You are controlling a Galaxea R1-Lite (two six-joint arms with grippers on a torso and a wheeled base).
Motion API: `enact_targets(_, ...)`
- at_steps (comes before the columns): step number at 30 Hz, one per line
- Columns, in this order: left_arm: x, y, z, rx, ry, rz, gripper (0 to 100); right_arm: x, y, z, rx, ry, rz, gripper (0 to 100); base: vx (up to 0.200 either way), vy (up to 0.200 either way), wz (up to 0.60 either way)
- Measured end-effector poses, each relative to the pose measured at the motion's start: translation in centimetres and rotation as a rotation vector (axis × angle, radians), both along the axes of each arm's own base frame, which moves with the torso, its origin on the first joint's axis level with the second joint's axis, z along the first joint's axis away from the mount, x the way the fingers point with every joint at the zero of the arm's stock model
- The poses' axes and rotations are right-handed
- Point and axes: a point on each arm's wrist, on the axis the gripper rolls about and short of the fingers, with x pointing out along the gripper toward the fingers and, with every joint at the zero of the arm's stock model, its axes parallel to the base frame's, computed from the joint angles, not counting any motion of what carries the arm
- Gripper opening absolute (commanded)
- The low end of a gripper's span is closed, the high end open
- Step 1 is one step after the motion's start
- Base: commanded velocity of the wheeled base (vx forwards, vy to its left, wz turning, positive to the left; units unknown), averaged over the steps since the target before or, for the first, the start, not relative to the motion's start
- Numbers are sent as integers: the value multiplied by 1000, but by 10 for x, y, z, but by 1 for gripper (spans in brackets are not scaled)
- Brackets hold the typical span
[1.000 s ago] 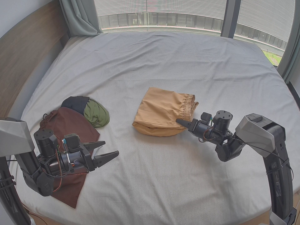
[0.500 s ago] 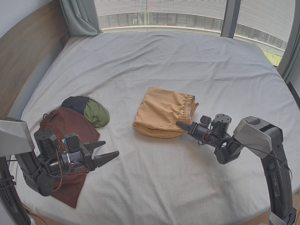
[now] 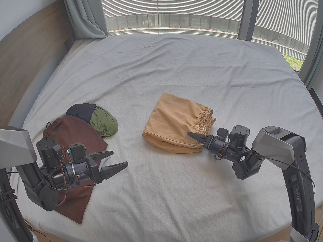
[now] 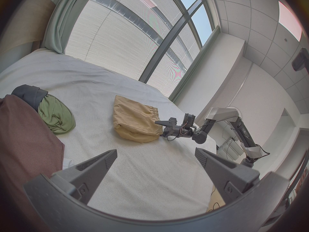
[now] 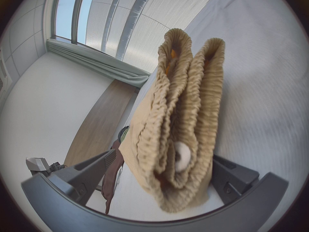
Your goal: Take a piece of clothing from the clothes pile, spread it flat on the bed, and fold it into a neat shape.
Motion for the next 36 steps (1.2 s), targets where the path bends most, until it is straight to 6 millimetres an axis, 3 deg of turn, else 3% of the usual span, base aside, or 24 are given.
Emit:
enact_targets(13, 0, 0, 2, -2, -6, 1, 100, -65, -9, 2, -75, 81, 33, 100, 0, 0, 0)
enact_targets(21, 0, 0, 3, -3, -10, 0, 100, -97, -9, 48, -56, -39, 57, 100, 0, 0, 0)
enact_targets(28, 0, 0, 4, -3, -15, 0, 100, -90, -6, 90, -17, -152, 59, 100, 0, 0, 0)
enact_targets(36, 1, 0, 4, -4, -16, 1, 100, -50, 4, 116, 5, -220, 42, 100, 0, 0, 0)
